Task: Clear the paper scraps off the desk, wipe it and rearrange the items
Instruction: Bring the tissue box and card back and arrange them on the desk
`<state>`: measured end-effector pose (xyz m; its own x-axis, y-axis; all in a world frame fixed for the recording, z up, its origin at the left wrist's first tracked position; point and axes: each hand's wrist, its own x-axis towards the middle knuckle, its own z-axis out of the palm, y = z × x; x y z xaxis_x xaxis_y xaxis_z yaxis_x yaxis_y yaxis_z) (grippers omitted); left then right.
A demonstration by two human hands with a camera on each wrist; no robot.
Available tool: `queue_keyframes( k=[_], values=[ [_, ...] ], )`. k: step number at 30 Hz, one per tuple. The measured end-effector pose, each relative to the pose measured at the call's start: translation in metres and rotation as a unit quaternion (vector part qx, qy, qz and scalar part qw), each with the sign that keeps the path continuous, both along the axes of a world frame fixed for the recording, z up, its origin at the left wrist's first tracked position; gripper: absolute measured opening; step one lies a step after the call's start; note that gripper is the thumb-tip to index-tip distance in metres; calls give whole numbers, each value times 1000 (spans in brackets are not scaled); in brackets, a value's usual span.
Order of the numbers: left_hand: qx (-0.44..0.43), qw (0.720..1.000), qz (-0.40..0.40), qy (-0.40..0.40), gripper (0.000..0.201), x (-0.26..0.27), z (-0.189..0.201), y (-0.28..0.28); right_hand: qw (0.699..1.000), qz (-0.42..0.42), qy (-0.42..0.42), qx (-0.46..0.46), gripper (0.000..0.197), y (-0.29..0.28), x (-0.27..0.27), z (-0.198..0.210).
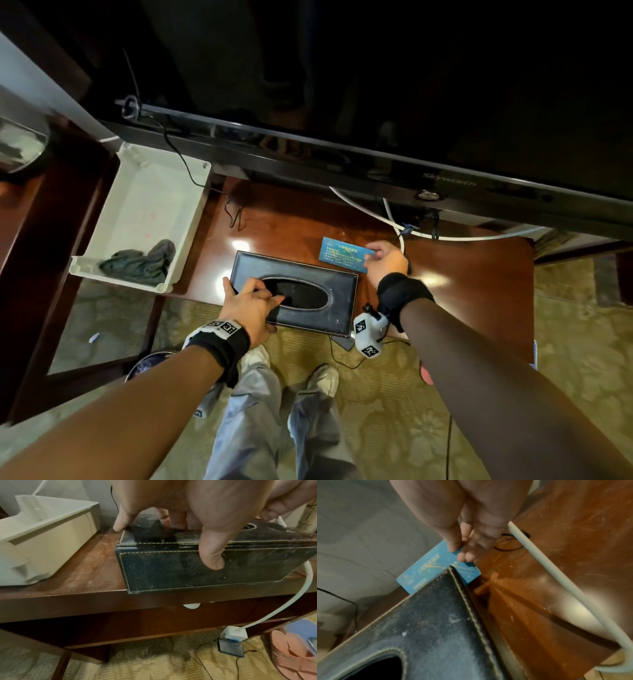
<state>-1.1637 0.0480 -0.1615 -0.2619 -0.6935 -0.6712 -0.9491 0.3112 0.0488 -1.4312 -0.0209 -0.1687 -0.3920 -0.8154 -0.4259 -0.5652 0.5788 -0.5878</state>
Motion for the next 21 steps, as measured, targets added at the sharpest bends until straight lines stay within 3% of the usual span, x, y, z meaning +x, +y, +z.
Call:
queue_keyframes(
  k=[6, 11, 16, 21],
  values=[
    [17, 1000, 1, -4, 62, -7, 16, -6, 996, -15, -64, -63, 18, 19, -11, 32],
    [42, 999, 3, 22, 52, 1, 35, -5, 990, -25, -94, -106, 26, 34, -17, 78],
    [-5, 998, -46, 29, 51, 20, 62, 1, 984, -38, -111, -134, 20, 50, -19, 127],
    [-42, 997, -29, 57, 47, 37, 108, -2, 982, -30, -117, -143, 20, 64, -9, 161]
  ],
)
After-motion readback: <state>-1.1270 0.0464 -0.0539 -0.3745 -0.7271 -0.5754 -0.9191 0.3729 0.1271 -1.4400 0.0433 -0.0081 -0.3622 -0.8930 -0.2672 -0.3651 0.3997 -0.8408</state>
